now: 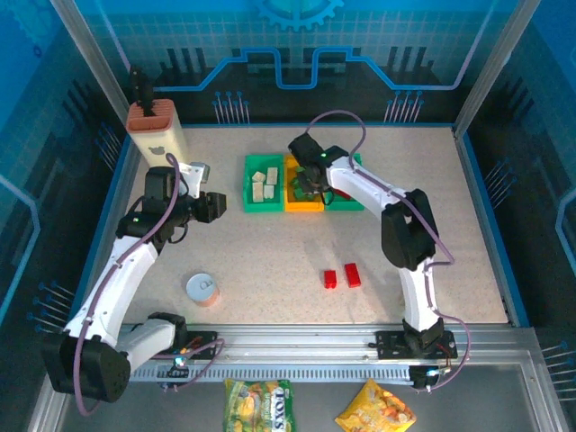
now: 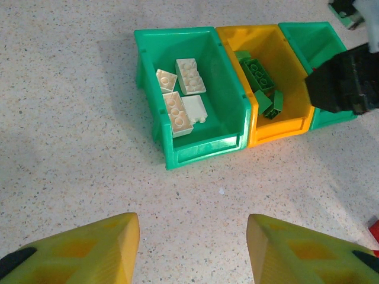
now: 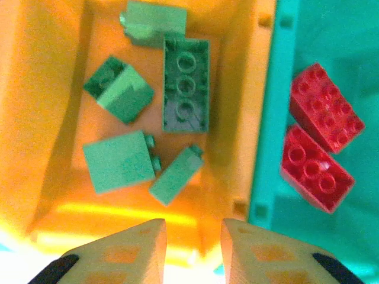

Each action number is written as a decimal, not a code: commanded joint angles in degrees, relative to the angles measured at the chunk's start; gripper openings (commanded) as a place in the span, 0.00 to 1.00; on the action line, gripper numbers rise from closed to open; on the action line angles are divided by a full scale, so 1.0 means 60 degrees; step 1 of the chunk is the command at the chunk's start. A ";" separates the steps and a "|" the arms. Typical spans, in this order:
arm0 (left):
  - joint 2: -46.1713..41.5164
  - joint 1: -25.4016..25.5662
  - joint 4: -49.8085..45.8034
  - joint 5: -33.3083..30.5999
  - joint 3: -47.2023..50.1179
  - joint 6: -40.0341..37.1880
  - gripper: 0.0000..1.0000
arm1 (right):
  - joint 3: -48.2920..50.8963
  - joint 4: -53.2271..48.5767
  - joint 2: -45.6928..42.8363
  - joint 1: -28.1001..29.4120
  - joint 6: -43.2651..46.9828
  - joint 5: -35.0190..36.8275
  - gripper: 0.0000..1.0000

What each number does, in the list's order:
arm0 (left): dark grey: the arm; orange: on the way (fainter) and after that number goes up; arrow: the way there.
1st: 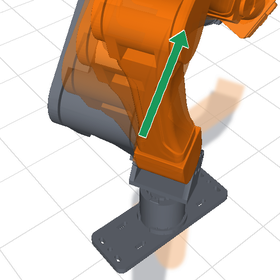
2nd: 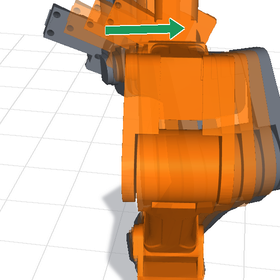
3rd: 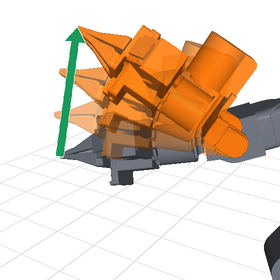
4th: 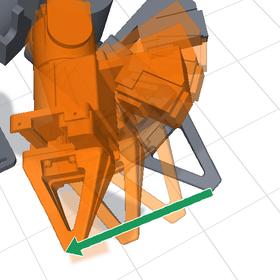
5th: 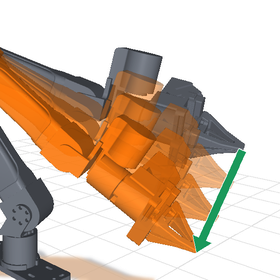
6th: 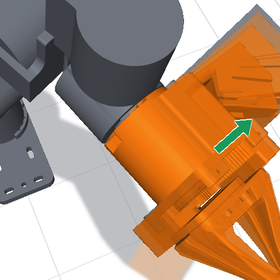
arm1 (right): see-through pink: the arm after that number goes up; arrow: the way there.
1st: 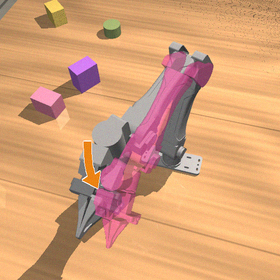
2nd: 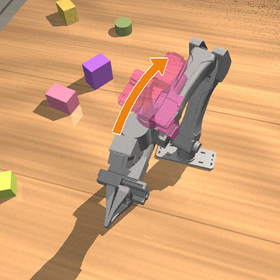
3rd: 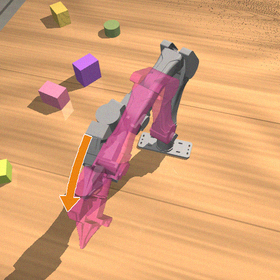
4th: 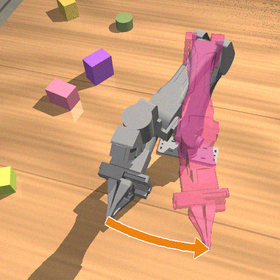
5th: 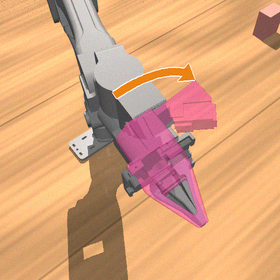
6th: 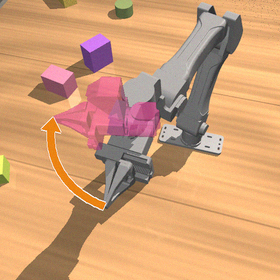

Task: Sort the legos into containers by color
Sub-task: Place the lego in the container, then pick up the lego from the bottom-center of the table.

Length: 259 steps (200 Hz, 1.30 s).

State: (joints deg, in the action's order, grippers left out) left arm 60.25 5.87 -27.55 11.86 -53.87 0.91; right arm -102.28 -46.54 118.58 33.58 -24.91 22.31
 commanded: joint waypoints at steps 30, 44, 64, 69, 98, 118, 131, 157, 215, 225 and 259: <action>-0.0052 0.0064 0.0102 0.0165 -0.0046 -0.0138 0.52 | 0.2048 -0.0036 -0.1936 0.0240 0.0010 -0.0231 0.19; -0.0051 0.0057 0.0109 0.0189 -0.0046 -0.0126 0.52 | 0.2538 -0.0058 -0.2310 0.0285 -0.0013 -0.0471 0.08; -0.0054 0.0076 0.0109 0.0177 -0.0046 -0.0138 0.52 | 0.3310 -0.0004 -0.2820 0.0359 -0.0192 -0.0911 0.03; -0.0062 0.0067 0.0102 0.0184 -0.0046 -0.0137 0.52 | 0.3535 0.0056 -0.2952 0.0371 -0.0246 -0.1031 0.03; -0.0104 0.0064 0.0092 0.0137 -0.0031 -0.0151 0.52 | 0.4700 0.0113 -0.3738 0.0458 -0.0835 -0.1558 0.11; -0.0113 0.0061 0.0103 0.0135 -0.0019 -0.0151 0.52 | 0.5357 -0.0035 -0.4153 0.0562 -0.1312 -0.1757 0.18; -0.0121 0.0072 0.0107 0.0142 -0.0017 -0.0151 0.52 | 0.5769 -0.0086 -0.4388 0.0678 -0.1673 -0.1927 0.21; -0.0121 0.0072 0.0095 0.0163 -0.0045 -0.0151 0.52 | 0.6395 -0.0209 -0.4660 0.1018 -0.2399 -0.2175 0.25; -0.0201 0.0072 0.0093 0.0182 -0.0039 -0.0137 0.52 | 0.6873 -0.0510 -0.4608 0.1916 -0.3638 -0.2305 0.40; -0.0231 0.0076 0.0095 0.0177 -0.0031 -0.0137 0.52 | 0.6906 -0.0559 -0.4549 0.2007 -0.3808 -0.2325 0.43; -0.0300 0.0066 0.0095 0.0172 -0.0016 -0.0137 0.52 | 0.6946 -0.0610 -0.4278 0.2231 -0.4134 -0.2408 0.51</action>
State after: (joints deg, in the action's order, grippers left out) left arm 60.14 5.87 -27.55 11.86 -53.87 0.93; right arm -61.14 -48.27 91.79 45.78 -46.13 8.60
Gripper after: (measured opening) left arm 0.518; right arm 0.492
